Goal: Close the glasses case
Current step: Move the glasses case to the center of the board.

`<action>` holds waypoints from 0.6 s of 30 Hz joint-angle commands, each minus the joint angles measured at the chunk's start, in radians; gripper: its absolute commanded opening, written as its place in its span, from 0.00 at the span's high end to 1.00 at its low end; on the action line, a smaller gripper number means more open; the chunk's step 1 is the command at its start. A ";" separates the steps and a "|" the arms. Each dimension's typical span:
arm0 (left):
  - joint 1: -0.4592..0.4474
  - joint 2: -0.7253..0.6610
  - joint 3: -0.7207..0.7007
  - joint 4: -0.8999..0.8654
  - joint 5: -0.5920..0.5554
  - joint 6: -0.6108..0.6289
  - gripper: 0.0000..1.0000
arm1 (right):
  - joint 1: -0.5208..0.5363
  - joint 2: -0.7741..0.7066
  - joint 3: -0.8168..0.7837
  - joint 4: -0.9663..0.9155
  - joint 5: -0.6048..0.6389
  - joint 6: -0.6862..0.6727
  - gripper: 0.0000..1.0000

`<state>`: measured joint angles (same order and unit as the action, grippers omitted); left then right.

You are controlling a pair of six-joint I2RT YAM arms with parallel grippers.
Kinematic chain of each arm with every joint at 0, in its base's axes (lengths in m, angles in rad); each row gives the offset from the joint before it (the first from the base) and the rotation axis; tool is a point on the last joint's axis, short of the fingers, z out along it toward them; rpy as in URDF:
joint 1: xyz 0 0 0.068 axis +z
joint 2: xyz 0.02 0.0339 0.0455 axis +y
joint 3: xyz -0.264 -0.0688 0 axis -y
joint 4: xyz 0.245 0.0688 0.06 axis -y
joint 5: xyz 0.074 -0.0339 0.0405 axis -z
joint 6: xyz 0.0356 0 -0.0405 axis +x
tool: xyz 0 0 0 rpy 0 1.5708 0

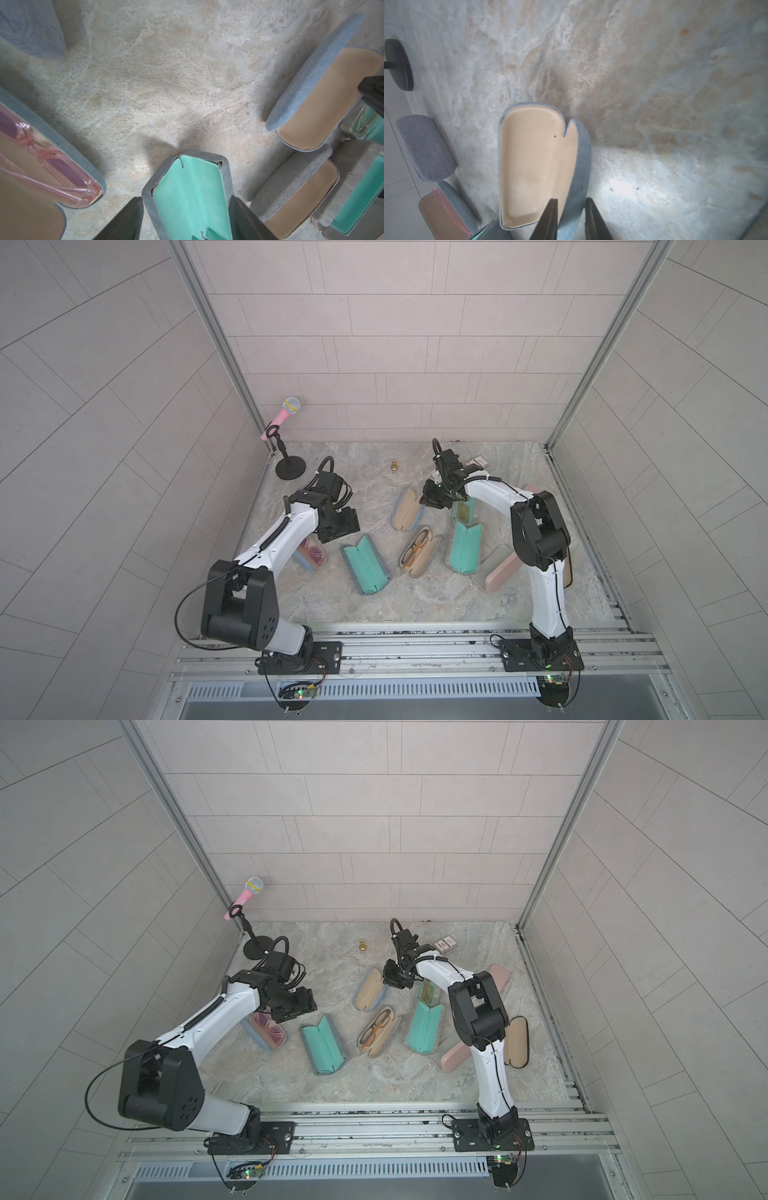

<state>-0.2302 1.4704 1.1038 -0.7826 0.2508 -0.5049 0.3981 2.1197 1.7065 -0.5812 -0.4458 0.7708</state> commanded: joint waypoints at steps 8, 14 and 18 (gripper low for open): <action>-0.043 0.046 0.060 0.005 -0.023 -0.023 0.28 | -0.001 0.073 0.128 -0.146 -0.079 -0.131 0.70; -0.056 0.116 0.140 0.004 -0.002 -0.013 0.31 | -0.001 -0.020 0.084 -0.144 -0.039 -0.147 0.66; -0.075 0.180 0.207 0.003 0.020 -0.011 0.41 | -0.001 -0.104 0.032 -0.159 -0.008 -0.174 0.67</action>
<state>-0.2893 1.6184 1.2648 -0.7700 0.2565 -0.5251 0.3981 2.1147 1.7550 -0.7078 -0.4877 0.6292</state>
